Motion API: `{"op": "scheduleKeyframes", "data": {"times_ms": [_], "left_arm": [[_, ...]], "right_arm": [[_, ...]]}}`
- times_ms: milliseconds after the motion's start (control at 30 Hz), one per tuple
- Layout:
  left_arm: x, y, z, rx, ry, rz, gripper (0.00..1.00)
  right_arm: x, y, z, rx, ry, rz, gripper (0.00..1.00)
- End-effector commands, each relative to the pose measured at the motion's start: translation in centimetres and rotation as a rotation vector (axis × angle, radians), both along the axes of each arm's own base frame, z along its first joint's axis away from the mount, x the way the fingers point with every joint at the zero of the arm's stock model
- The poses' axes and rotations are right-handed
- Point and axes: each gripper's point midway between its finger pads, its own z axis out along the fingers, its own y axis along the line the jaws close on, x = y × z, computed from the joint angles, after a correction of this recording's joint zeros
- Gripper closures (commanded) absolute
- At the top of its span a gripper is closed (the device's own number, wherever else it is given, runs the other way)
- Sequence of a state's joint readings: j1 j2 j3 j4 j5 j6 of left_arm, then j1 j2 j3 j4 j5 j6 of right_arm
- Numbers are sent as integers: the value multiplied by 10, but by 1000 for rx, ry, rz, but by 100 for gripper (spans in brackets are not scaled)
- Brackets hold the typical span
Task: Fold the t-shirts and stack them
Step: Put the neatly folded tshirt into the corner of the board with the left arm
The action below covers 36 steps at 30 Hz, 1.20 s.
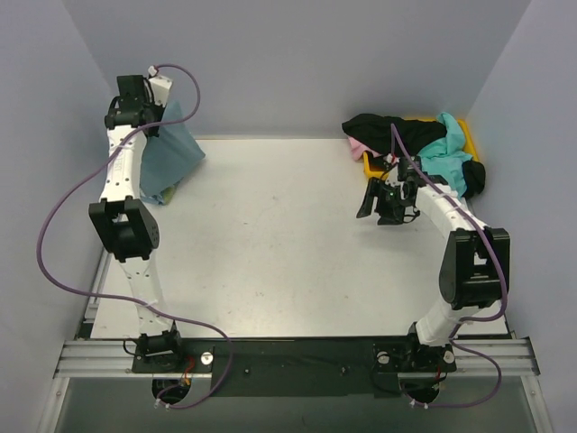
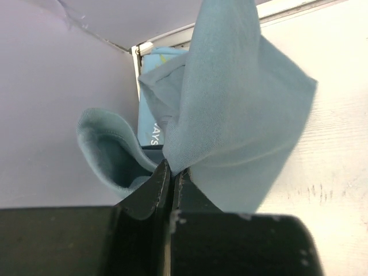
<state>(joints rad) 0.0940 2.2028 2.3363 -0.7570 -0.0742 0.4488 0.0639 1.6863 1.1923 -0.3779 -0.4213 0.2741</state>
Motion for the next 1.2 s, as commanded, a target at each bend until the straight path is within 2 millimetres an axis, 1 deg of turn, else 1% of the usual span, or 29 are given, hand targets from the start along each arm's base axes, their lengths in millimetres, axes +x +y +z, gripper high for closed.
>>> {"op": "scheduleKeyframes", "data": {"times_ms": [0, 167, 200, 233, 267, 300, 333, 367, 400, 433, 467, 500, 600, 633, 667, 733, 767, 800, 833, 867, 900, 933, 967, 1000, 1033, 1067, 1100, 1133, 1167], "left_arm": [[3, 26, 41, 17, -121, 56, 100], [13, 61, -7, 36, -48, 133, 100], [13, 69, -11, 59, -42, 157, 100], [17, 75, -23, 71, -29, 170, 100], [18, 84, -22, 94, -34, 202, 100], [21, 93, -38, 101, -11, 223, 100], [22, 102, -32, 123, -27, 262, 100], [24, 112, -43, 132, -15, 288, 100], [23, 122, -39, 158, -30, 342, 100], [23, 132, -43, 188, -32, 390, 97], [24, 135, -43, 200, -41, 406, 91], [23, 143, -45, 228, -47, 447, 72], [21, 155, -41, 272, -72, 510, 47], [20, 155, -40, 283, -72, 517, 43], [21, 153, -36, 284, -78, 512, 38], [23, 141, -25, 250, -93, 473, 35], [27, 130, -27, 217, -90, 420, 34], [29, 117, -11, 207, -121, 391, 32], [31, 104, -14, 195, -112, 345, 32], [33, 87, 2, 181, -145, 303, 32], [35, 73, -6, 151, -131, 251, 32], [39, 44, -4, 94, -134, 155, 37], [41, 26, -7, 58, -124, 93, 45], [41, 2, -12, 10, -97, 19, 60], [42, -7, -15, -3, -87, 2, 70], [42, -16, -27, -6, -50, 2, 82], [41, -17, -40, -4, -11, 14, 91], [45, -11, -47, 8, -7, 60, 96], [46, -4, -73, 11, 45, 90, 100]], "right_arm": [[-9, -10, 13, -31, -35, -5, 36], [-15, -15, 11, -41, -24, -10, 36], [-15, -16, 12, -40, -24, -9, 36], [-16, -17, 12, -42, -23, -10, 36], [-16, -17, 12, -42, -23, -10, 36], [-15, -17, 14, -42, -26, -10, 36], [-15, -17, 14, -42, -26, -10, 36], [-15, -16, 15, -39, -27, -10, 36], [-15, -17, 16, -39, -29, -11, 36], [-16, -16, 16, -37, -26, -10, 36], [-16, -16, 16, -37, -26, -10, 36], [-17, -15, 15, -36, -23, -9, 36], [-18, -15, 14, -33, -15, -5, 36], [-19, -14, 14, -30, -15, -4, 36], [-19, -14, 14, -29, -14, -3, 36], [-20, -13, 14, -24, -9, 1, 36], [-20, -14, 14, -26, -10, 1, 36], [-21, -13, 13, -25, -5, 2, 36], [-21, -13, 13, -24, -5, 3, 36], [-21, -13, 12, -22, -2, 2, 36], [-21, -12, 13, -18, -2, 1, 36], [-21, -12, 11, -15, 4, 2, 36], [-20, -11, 11, -13, 5, 0, 36], [-21, -11, 10, -13, 8, 2, 36], [-21, -11, 9, -12, 9, 1, 36], [-21, -11, 9, -13, 12, -1, 36], [-22, -11, 9, -12, 13, -3, 36], [-21, -11, 10, -10, 10, -5, 36], [-22, -11, 10, -12, 9, -4, 36]]}}
